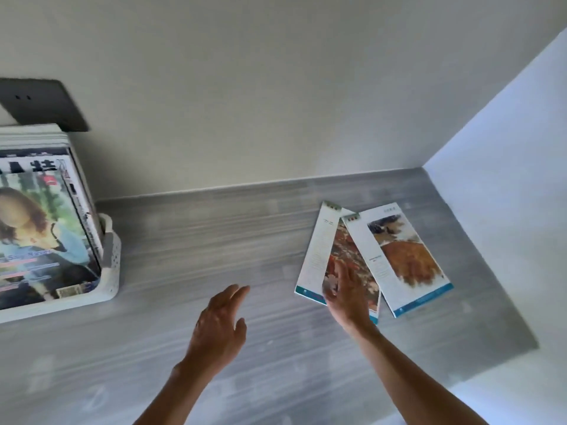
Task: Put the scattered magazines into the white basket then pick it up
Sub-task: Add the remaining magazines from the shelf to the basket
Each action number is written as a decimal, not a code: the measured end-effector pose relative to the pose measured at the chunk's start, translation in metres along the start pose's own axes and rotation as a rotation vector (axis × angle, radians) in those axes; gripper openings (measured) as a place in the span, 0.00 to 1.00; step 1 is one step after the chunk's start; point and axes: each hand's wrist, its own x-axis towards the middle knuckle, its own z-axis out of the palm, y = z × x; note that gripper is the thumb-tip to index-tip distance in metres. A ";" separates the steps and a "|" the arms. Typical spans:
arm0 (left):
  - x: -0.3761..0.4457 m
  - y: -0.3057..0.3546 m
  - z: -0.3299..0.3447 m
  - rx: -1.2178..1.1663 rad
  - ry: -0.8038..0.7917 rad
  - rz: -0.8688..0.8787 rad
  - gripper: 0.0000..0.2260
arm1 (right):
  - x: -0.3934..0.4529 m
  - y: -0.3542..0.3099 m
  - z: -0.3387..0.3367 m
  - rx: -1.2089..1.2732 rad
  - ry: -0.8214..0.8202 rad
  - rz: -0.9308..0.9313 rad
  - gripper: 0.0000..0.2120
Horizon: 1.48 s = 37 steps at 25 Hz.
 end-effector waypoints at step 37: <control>0.027 0.013 -0.043 -1.322 0.178 -0.373 0.32 | 0.010 -0.071 -0.098 0.974 -0.792 -0.397 0.14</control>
